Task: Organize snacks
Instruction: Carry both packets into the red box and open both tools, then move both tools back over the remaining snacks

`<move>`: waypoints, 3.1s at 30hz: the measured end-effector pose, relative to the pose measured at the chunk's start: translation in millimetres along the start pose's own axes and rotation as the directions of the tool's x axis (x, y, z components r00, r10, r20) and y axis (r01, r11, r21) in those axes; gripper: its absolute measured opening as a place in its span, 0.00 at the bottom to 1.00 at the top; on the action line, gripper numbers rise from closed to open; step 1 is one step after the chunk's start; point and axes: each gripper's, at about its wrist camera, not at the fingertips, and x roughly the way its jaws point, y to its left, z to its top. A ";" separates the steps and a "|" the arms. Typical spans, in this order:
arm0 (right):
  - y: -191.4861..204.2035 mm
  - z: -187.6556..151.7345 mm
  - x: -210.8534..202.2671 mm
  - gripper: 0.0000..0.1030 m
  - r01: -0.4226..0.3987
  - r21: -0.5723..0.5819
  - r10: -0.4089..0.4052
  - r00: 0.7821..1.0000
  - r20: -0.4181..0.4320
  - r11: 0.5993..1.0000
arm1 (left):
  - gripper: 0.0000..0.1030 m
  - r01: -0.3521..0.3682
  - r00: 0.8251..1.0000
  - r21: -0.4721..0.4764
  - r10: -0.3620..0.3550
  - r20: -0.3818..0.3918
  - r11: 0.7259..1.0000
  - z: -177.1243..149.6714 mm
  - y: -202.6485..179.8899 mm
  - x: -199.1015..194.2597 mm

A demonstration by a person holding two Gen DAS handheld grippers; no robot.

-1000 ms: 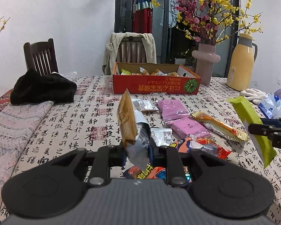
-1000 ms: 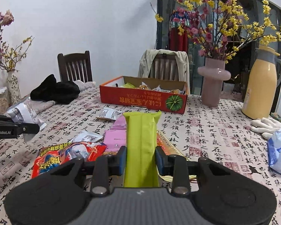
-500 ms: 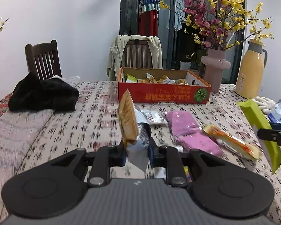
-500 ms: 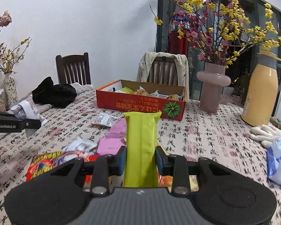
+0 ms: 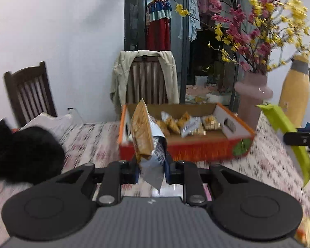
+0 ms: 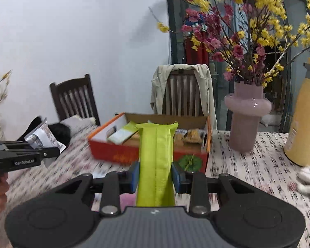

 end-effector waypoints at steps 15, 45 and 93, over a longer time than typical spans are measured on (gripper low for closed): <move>-49.9 64.8 221.1 0.31 0.141 0.019 -0.135 0.972 -0.191 0.990 | 0.21 0.038 0.976 -0.017 -0.041 -0.214 0.999 65.1 -3.9 222.9; -20.6 55.0 99.7 0.67 0.175 -0.061 -0.179 0.982 -0.064 0.983 | 0.99 -0.049 0.995 -0.001 0.049 -0.081 0.999 58.7 -15.0 87.1; 95.2 -194.5 -188.3 0.89 0.119 -0.095 -0.118 0.993 0.007 0.988 | 1.00 -0.084 0.996 0.054 0.085 -0.020 0.995 -193.8 -41.3 -226.5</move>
